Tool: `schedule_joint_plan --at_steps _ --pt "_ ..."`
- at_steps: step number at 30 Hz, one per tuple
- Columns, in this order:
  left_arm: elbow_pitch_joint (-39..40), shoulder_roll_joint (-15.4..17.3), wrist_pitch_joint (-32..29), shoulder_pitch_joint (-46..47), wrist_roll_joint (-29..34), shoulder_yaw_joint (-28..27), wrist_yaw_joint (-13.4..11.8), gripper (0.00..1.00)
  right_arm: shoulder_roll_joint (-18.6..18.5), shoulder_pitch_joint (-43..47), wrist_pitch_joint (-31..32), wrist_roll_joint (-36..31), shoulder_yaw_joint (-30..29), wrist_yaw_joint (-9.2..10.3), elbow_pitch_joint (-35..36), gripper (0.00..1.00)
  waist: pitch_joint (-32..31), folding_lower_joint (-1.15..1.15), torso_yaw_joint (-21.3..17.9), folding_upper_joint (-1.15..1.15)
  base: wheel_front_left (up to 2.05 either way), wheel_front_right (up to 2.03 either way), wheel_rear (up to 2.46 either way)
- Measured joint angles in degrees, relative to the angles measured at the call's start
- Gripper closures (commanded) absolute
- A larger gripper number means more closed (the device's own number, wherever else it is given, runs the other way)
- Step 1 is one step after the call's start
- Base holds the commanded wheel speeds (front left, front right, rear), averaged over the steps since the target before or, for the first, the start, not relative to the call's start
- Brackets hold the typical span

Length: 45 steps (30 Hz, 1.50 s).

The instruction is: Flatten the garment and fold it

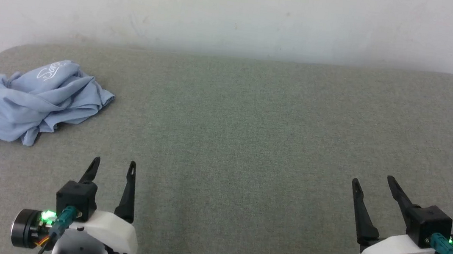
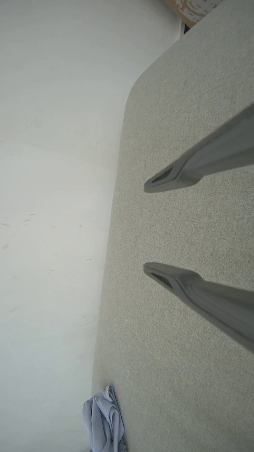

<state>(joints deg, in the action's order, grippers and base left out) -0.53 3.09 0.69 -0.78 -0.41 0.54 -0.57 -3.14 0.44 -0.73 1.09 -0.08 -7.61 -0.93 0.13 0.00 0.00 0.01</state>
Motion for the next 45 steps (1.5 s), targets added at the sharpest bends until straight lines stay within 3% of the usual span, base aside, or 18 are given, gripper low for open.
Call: schedule_joint_plan --at_steps 21,45 --pt "-0.05 0.00 2.46 -0.45 -0.18 0.14 -0.67 0.00 0.00 0.00 -2.57 0.47 -0.30 0.00 -0.94 0.00 -0.03 0.00 2.31 0.00 0.00 0.00 0.00" --pt "1.10 0.00 5.46 -1.81 -0.48 0.64 -2.09 0.00 0.01 0.03 -5.46 0.48 0.66 0.00 -1.86 0.00 -0.22 0.00 9.77 0.00 0.00 0.00 0.00"
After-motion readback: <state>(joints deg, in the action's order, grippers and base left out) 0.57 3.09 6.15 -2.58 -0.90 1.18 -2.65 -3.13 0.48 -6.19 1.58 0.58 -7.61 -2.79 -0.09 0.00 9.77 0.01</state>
